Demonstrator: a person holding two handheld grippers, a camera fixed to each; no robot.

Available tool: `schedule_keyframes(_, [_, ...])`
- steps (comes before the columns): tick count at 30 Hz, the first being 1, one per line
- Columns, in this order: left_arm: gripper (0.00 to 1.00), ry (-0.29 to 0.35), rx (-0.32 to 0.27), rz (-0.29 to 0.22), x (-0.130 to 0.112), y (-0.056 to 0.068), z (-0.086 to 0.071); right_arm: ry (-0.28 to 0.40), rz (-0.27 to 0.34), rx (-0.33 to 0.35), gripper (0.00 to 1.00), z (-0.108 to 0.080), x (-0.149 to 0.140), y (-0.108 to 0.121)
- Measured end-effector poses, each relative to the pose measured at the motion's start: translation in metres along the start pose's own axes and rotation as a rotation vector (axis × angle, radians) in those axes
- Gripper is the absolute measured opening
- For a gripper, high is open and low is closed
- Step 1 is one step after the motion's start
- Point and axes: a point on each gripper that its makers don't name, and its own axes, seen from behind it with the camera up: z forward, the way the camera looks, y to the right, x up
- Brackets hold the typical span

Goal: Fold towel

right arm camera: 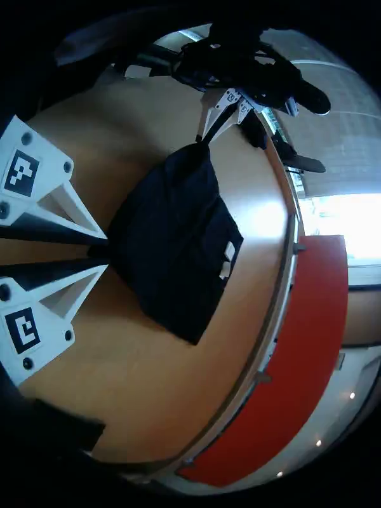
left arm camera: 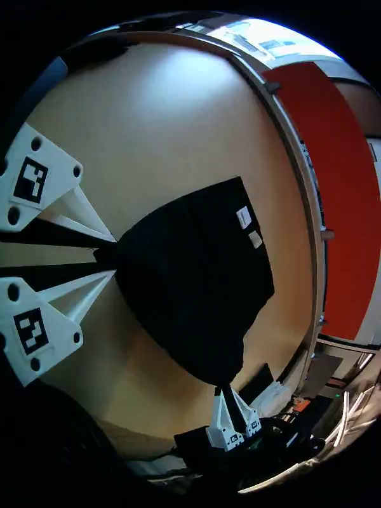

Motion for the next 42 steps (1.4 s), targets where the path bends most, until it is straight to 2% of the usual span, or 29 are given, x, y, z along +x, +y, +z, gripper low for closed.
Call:
schedule_keyframes(20, [0.15,0.011,-0.011,-0.011,0.029,0.013,-0.056,0.045,-0.016,0.011,0.13,-0.051,0.035,-0.007])
schedule_keyframes(26, [0.15,0.016,-0.016,-0.017,0.034,0.015,-0.064,0.046,-0.025,0.016,0.13,-0.064,0.038,-0.012])
schedule_keyframes(42, [0.14,0.021,-0.029,-0.01,0.044,0.019,-0.083,0.05,-0.012,0.021,0.13,-0.082,0.042,-0.019])
